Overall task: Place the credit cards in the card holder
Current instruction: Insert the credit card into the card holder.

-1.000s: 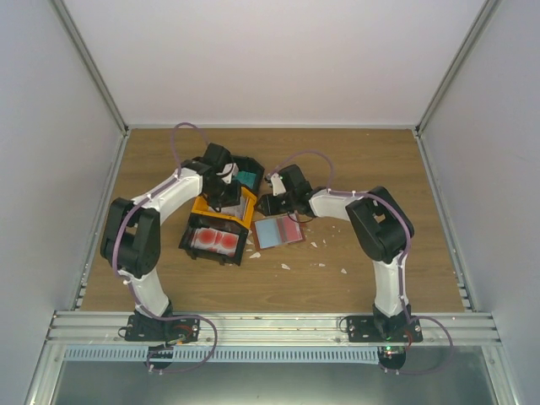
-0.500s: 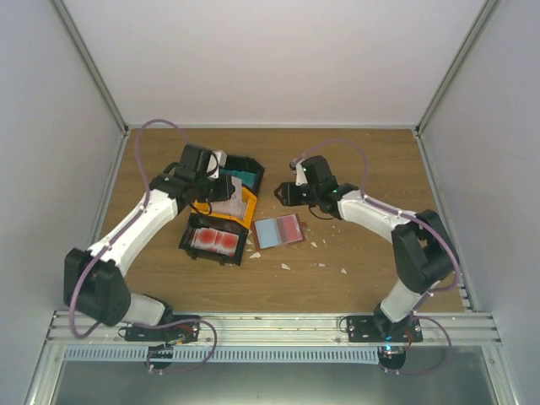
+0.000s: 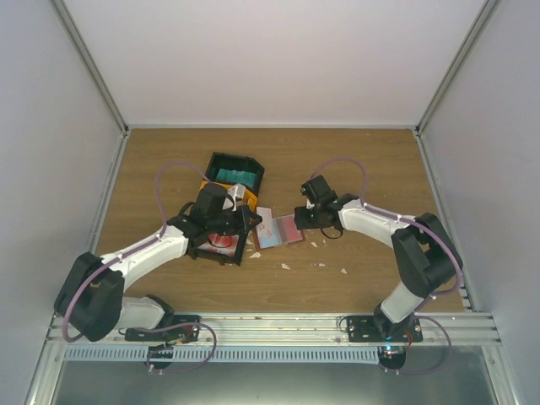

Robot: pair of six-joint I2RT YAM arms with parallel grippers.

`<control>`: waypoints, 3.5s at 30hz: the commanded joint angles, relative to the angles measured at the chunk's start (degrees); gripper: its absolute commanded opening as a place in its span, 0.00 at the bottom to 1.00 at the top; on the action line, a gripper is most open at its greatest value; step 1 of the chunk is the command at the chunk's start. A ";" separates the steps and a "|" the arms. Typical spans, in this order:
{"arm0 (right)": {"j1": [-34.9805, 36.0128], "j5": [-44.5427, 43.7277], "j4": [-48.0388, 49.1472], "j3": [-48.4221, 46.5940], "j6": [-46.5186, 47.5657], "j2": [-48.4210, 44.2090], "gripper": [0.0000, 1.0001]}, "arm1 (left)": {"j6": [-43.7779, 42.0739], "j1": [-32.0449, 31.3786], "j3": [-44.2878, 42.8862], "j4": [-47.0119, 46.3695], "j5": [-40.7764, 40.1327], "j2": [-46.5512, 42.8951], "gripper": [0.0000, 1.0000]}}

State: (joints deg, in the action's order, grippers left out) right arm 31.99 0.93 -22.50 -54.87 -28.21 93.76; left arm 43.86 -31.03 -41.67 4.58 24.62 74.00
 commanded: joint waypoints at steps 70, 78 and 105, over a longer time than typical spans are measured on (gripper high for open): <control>3.79 0.98 -0.79 6.17 -7.83 3.01 0.32 | 15.81 -7.38 3.78 -23.63 -11.74 19.53 0.00; 3.76 0.89 -0.97 6.22 -8.09 2.62 0.33 | 15.56 -7.38 2.63 -23.86 -10.25 21.28 0.00; 3.78 1.44 0.19 7.50 -8.71 2.84 0.32 | 14.57 -9.39 -1.69 -21.14 -12.41 28.33 0.04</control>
State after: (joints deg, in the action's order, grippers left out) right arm 35.11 2.24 -20.23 -49.74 -35.90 95.24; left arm 59.40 -39.40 -42.50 -17.37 12.62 100.07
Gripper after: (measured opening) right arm 0.324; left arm 0.032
